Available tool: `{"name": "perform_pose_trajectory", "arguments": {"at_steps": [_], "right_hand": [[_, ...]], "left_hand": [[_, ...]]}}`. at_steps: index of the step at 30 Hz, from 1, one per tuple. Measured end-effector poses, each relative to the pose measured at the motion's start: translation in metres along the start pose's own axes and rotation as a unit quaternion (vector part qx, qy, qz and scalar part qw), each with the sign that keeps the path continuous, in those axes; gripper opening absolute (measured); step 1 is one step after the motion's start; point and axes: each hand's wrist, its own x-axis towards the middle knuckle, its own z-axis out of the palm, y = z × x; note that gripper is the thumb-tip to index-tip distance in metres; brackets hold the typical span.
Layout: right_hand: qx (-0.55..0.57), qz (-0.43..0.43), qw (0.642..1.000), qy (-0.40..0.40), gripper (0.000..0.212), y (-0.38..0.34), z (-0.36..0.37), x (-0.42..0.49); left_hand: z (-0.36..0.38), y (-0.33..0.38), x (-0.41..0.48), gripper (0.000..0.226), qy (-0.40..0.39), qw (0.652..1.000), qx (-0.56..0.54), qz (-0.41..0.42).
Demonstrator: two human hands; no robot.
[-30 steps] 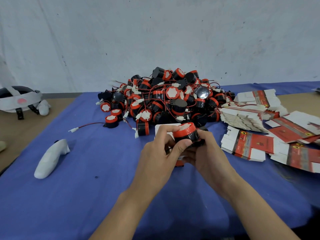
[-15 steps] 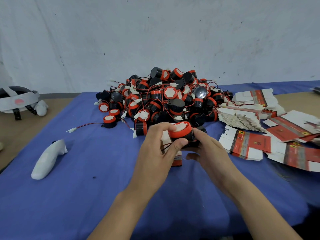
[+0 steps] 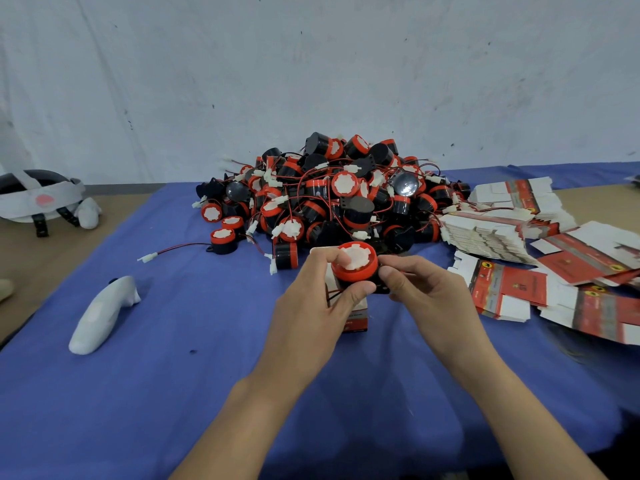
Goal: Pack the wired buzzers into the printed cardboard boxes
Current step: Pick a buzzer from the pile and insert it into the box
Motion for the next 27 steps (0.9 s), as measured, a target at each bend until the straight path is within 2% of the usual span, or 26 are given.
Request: {"name": "perform_pose_trajectory", "arguments": {"at_steps": [4,9,17,21,27], "right_hand": [[-0.011,-0.005,1.000,0.018,0.026,-0.0024,-0.0012,-0.0005],[-0.035,-0.014,0.999,0.035,0.009,-0.0003,-0.0005,-0.0022],[-0.046,-0.011,0.999,0.014,0.010,0.0022,0.0042,-0.0005],[-0.015,0.018,1.000,0.019,0.014,0.0012,0.0034,0.0006],[0.075,0.086,0.991,0.075,0.026,0.0039,-0.0022,0.0033]], "left_hand": [[0.0000,-0.0013,0.0001,0.033,-0.003,1.000,0.008,0.008],[-0.0004,-0.0012,-0.0003,0.032,-0.002,1.000,0.016,0.012],[0.0002,-0.0003,0.0012,0.031,0.005,1.000,0.005,-0.009],[0.0006,0.0003,0.0033,0.035,0.018,0.999,-0.003,-0.028],[0.0008,-0.0011,0.0036,0.037,0.019,0.999,-0.023,-0.039]]}}
